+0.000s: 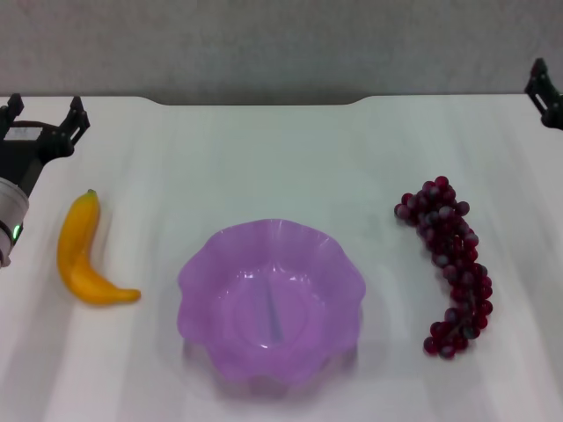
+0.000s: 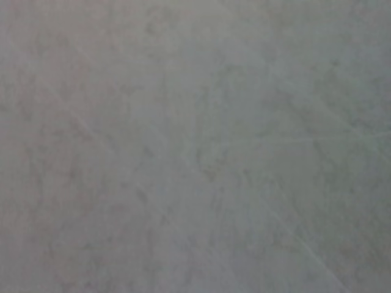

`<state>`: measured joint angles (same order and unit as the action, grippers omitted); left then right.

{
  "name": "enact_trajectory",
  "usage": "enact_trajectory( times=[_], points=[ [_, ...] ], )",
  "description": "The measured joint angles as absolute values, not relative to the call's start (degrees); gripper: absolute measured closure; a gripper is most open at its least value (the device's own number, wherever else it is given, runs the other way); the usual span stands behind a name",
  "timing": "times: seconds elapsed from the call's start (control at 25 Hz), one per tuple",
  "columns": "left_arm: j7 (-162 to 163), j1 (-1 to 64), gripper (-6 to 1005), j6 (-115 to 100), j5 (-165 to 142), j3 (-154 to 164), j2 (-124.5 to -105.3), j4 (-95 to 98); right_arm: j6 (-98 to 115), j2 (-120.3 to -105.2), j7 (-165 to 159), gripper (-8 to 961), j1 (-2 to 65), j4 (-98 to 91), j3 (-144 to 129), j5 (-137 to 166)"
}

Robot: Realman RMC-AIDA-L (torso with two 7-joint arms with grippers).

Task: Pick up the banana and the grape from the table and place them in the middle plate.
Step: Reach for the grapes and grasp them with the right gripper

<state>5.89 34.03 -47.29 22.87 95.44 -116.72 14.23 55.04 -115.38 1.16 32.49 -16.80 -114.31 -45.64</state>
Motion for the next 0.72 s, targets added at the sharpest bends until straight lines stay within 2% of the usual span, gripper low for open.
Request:
enact_trajectory(
  times=[0.72],
  points=[
    [4.24, 34.37, 123, -47.28, 21.36, 95.28, -116.12, 14.63, 60.98, -115.62, 5.7, 106, 31.98, -17.26, -113.71, -45.58]
  ],
)
